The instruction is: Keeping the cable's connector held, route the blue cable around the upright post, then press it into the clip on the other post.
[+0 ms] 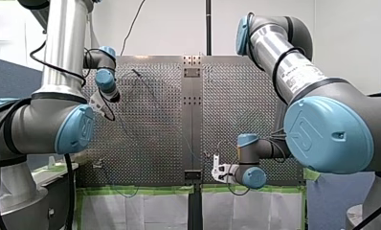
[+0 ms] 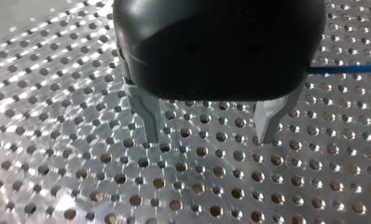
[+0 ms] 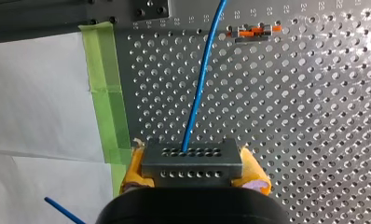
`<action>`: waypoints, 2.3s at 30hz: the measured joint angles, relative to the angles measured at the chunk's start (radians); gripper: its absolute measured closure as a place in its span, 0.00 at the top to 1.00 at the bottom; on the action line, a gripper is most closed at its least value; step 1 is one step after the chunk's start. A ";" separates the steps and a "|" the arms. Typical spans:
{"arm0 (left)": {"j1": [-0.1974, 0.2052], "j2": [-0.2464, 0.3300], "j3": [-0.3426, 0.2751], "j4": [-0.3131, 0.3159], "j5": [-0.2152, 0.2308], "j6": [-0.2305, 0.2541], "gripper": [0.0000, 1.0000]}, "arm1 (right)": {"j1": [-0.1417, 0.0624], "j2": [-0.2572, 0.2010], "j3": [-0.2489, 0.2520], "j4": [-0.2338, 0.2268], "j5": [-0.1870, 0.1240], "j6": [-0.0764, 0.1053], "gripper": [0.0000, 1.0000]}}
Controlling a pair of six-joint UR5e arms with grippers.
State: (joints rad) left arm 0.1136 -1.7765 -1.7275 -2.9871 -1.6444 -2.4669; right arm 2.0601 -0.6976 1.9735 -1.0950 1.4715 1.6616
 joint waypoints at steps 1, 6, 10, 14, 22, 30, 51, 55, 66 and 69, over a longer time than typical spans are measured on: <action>0.001 0.000 -0.006 0.004 0.001 -0.012 1.00 | 0.000 0.000 0.000 0.000 0.000 0.000 0.00; 0.008 0.000 -0.042 0.037 0.024 -0.056 1.00 | 0.003 0.000 0.000 0.001 0.000 0.000 0.00; 0.013 0.000 -0.077 0.072 0.044 -0.093 1.00 | 0.004 0.000 0.000 0.000 0.001 0.000 0.00; 0.014 -0.006 -0.109 0.110 0.053 -0.131 1.00 | 0.005 0.000 0.000 -0.001 0.001 0.000 0.00; 0.011 -0.055 -0.122 0.184 0.076 -0.205 1.00 | 0.005 0.000 0.000 -0.002 0.001 0.000 0.00; 0.008 -0.112 -0.122 0.256 0.091 -0.281 1.00 | 0.007 0.000 0.000 -0.002 0.001 0.000 0.00; -0.003 -0.124 -0.122 0.342 0.130 -0.371 1.00 | -0.007 0.000 0.000 -0.004 0.008 0.019 0.00; -0.012 -0.125 -0.122 0.353 0.138 -0.348 1.00 | -0.016 0.001 0.000 -0.004 0.008 0.022 0.00; -0.045 -0.163 -0.122 0.398 0.164 -0.351 1.00 | -0.021 0.001 0.000 -0.003 0.010 0.017 0.00; -0.053 -0.191 -0.122 0.400 0.156 -0.348 1.00 | -0.021 0.002 0.000 -0.003 0.010 0.015 0.00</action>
State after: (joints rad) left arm 0.0604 -1.9671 -1.8495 -2.5866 -1.4886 -2.8148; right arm 2.0391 -0.6959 1.9737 -1.0985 1.4815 1.6766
